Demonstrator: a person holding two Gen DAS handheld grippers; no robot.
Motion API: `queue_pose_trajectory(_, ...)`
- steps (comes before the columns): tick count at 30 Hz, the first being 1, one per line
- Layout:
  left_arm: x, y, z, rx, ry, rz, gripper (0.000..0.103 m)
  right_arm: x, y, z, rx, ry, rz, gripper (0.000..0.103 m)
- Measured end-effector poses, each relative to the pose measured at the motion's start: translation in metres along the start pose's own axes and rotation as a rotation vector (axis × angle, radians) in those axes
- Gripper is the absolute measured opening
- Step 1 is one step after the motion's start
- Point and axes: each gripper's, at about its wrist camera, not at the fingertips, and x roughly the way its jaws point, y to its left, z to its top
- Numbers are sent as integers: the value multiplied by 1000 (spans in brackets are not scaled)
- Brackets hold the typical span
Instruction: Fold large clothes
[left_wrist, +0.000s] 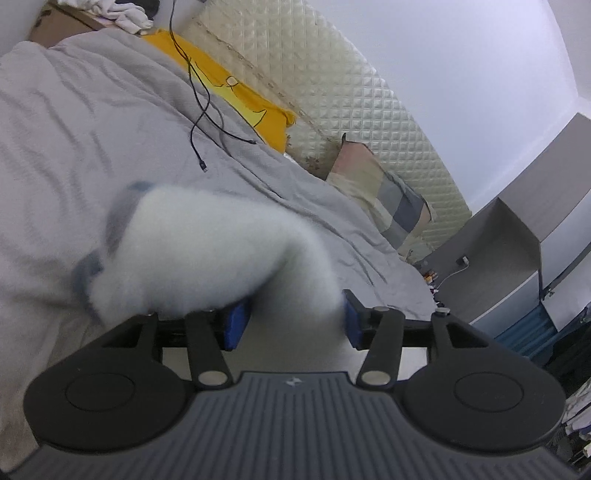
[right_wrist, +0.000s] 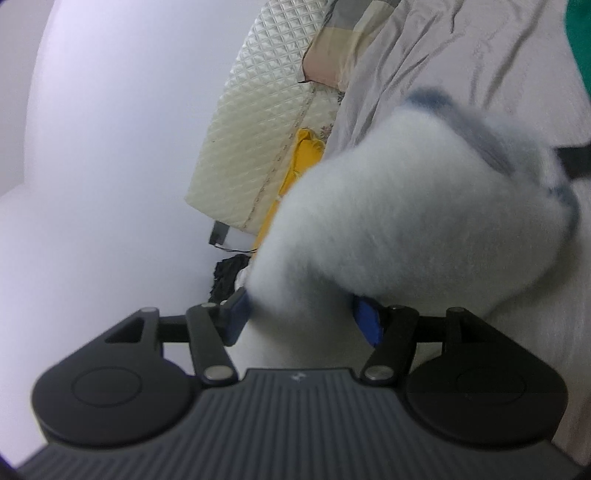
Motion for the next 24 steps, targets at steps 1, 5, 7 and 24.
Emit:
queue_pose_trajectory(1,6,0,5,4,5,5,58,7,1,5,0,5,-8,65)
queue_pose_trajectory(5,32,-1,24,26,15,19,58,33,6,24,-32,22,-49,65)
queue_pose_trajectory(7,46,-4,33,54,13,27,58,49,7,33,-58,28,-76,65)
queue_pose_trajectory(24,176,34,59,256,95,239,59,145,-22,56,-354,132,-214,60)
